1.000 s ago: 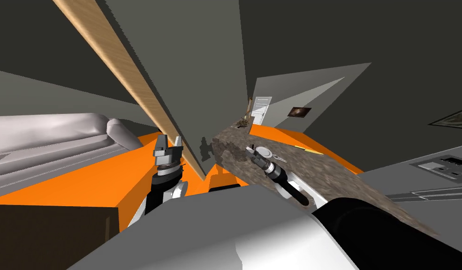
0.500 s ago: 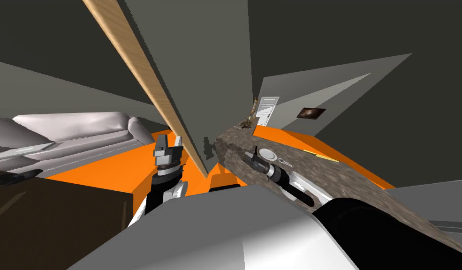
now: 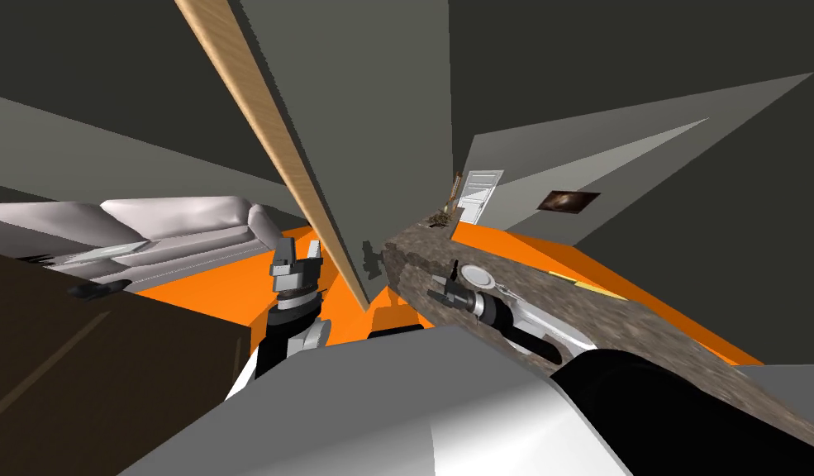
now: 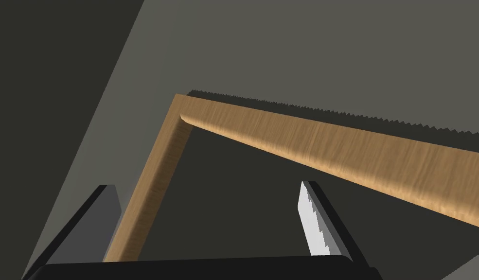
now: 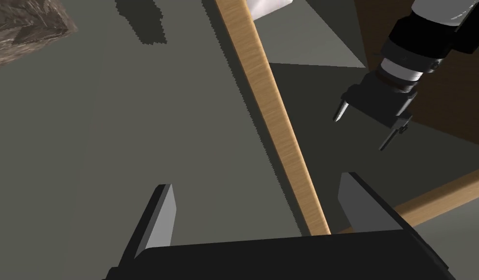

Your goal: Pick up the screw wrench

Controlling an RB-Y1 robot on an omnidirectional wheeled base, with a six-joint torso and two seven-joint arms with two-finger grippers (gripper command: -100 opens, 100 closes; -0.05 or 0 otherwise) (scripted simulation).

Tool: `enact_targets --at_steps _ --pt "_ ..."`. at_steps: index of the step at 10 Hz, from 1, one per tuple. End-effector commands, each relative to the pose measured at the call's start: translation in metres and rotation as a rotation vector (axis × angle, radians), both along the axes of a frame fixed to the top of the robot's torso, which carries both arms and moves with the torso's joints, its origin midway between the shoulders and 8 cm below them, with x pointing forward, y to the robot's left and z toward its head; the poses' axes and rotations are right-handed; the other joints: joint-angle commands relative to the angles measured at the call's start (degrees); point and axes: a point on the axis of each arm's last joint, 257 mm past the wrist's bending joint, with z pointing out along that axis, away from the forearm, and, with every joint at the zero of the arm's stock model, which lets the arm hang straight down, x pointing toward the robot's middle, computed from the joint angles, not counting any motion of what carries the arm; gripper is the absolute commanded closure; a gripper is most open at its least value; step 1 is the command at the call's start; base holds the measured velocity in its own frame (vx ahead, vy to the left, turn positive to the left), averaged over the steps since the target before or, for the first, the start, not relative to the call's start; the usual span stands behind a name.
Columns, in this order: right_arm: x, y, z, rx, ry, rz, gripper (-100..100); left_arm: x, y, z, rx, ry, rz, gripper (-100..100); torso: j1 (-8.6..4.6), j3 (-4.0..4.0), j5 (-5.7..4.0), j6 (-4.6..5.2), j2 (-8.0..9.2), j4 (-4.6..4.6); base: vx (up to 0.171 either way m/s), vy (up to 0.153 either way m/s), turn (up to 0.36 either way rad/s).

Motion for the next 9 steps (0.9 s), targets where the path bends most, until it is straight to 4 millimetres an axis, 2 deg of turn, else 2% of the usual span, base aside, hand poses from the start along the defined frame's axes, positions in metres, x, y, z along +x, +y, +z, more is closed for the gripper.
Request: enact_targets --at_steps 1,2,3,4,6,7,8,9 --pt "-0.004 -0.001 -0.012 -0.054 0.014 0.027 -100 0.0 0.0 0.0 0.0 0.0 0.0 0 0.0 0.0 0.0 0.0 0.0 0.0 0.002 -0.024 0.144" --pt "-0.01 -0.006 -0.028 -0.115 0.029 0.041 -100 0.0 0.0 0.0 0.0 0.0 0.0 0 -0.04 -0.01 -0.01 0.03 -0.01 0.0 0.005 -0.034 0.236" --pt "-0.012 -0.007 -0.03 -0.136 0.035 0.058 -100 0.0 0.0 0.0 0.0 0.0 0.0 0 -0.08 -0.02 -0.02 0.0 -0.03 -0.01 0.006 -0.037 0.139" --pt "-0.018 -0.013 -0.046 -0.197 0.051 0.07 -100 0.0 0.0 0.0 0.0 0.0 0.0 0 -0.09 -0.02 -0.03 0.04 -0.03 0.0 0.012 -0.042 0.216" --pt "-0.021 -0.014 -0.05 -0.227 0.059 0.097 -100 0.0 0.0 0.0 0.0 0.0 0.0 0 -0.12 -0.03 -0.03 0.04 -0.05 -0.01 0.003 -0.034 0.071" --pt "-0.028 -0.022 -0.066 -0.294 0.076 0.114 -100 0.0 0.0 0.0 0.0 0.0 0.0 0 -0.05 -0.01 -0.03 0.06 -0.02 0.0 0.008 -0.024 0.276" --pt "-0.031 -0.023 -0.068 -0.313 0.081 0.132 -100 0.0 0.0 0.0 0.0 0.0 0.0 0 -0.05 -0.03 -0.02 -0.01 -0.05 -0.01 0.008 -0.038 0.141" --pt "-0.037 -0.032 -0.083 -0.375 0.096 0.144 -100 0.0 0.0 0.0 0.0 0.0 0.0 0 -0.08 -0.03 -0.02 0.05 -0.05 -0.01 0.008 -0.058 0.247"
